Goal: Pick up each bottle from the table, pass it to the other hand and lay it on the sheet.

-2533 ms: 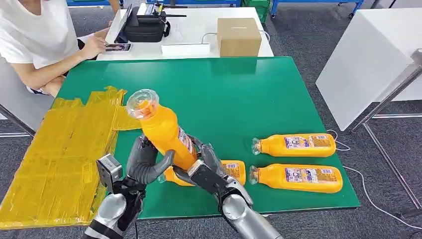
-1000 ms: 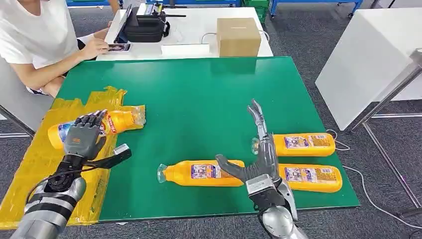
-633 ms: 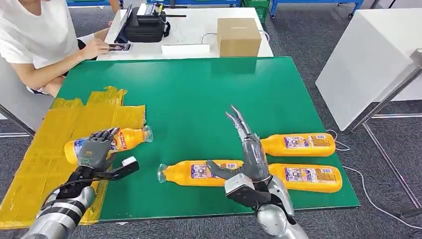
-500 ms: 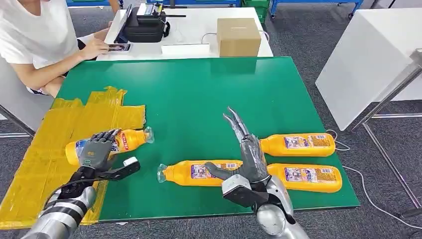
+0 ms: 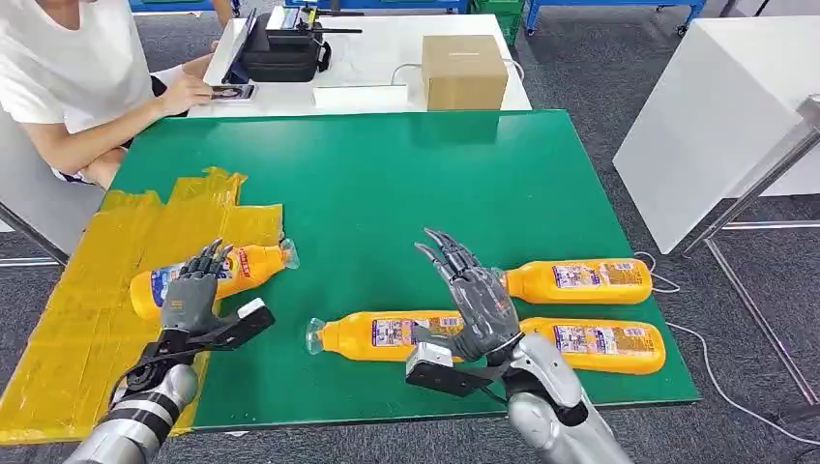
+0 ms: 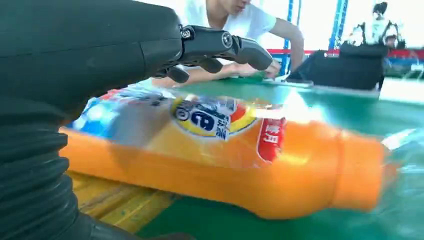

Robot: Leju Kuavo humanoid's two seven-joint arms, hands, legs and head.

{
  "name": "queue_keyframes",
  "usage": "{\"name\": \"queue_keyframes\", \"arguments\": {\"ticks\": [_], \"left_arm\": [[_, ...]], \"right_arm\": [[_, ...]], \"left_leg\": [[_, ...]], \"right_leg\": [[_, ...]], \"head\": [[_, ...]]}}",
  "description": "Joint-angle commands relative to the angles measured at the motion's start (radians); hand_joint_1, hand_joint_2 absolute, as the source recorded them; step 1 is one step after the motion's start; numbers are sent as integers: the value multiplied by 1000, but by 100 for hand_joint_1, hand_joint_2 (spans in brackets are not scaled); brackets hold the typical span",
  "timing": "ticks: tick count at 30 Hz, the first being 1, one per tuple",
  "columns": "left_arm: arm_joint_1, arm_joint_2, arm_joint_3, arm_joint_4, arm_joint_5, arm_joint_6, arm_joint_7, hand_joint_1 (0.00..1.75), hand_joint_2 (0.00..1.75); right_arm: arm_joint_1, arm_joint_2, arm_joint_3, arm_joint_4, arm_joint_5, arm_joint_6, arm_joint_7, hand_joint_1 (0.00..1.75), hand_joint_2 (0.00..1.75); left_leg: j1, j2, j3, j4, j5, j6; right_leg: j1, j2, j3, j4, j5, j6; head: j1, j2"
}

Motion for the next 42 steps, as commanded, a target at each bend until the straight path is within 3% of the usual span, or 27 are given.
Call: {"name": "queue_keyframes", "arguments": {"ticks": [1, 8, 11, 15, 23, 42], "left_arm": [[16, -57, 9, -172, 48, 41, -36, 0, 175], [54, -81, -25, -296, 111, 36, -75, 0, 175], [81, -121, -57, -440, 277, -61, -148, 0, 175], [106, -129, -102, -567, 357, -130, -144, 0, 175], [95, -139, -129, -556, 374, -139, -163, 0, 175], [82, -153, -159, -525, 394, -131, -168, 0, 175]], "right_arm": [[-171, -47, 139, 268, 92, 58, 85, 0, 175], [-193, -31, 166, 315, 123, 59, 115, 0, 175], [-201, -14, 181, 358, 125, 78, 129, 0, 175], [-220, 12, 203, 420, 124, 87, 126, 0, 175], [-240, 46, 236, 504, 111, 117, 121, 0, 175], [-265, 30, 267, 566, 83, 150, 117, 0, 175]], "left_leg": [[1, 2, 1, 0, -1, -1], [2, 2, 2, 0, -1, -2], [2, 0, 0, 1, -1, -1], [3, 1, 1, 1, -1, -2], [2, 0, 2, -1, 0, -2], [1, 0, 1, 0, 1, -1]], "right_leg": [[1, 1, 1, -1, 0, -1], [2, 0, 2, -2, 0, -1], [2, -1, 1, -1, 0, 0], [3, -1, 2, -1, 0, -1], [2, -1, 2, -2, 0, -1], [1, -1, 1, -1, 1, 0]], "head": [[0, 0], [0, 0], [0, 0], [0, 0], [0, 0], [0, 0]]}}
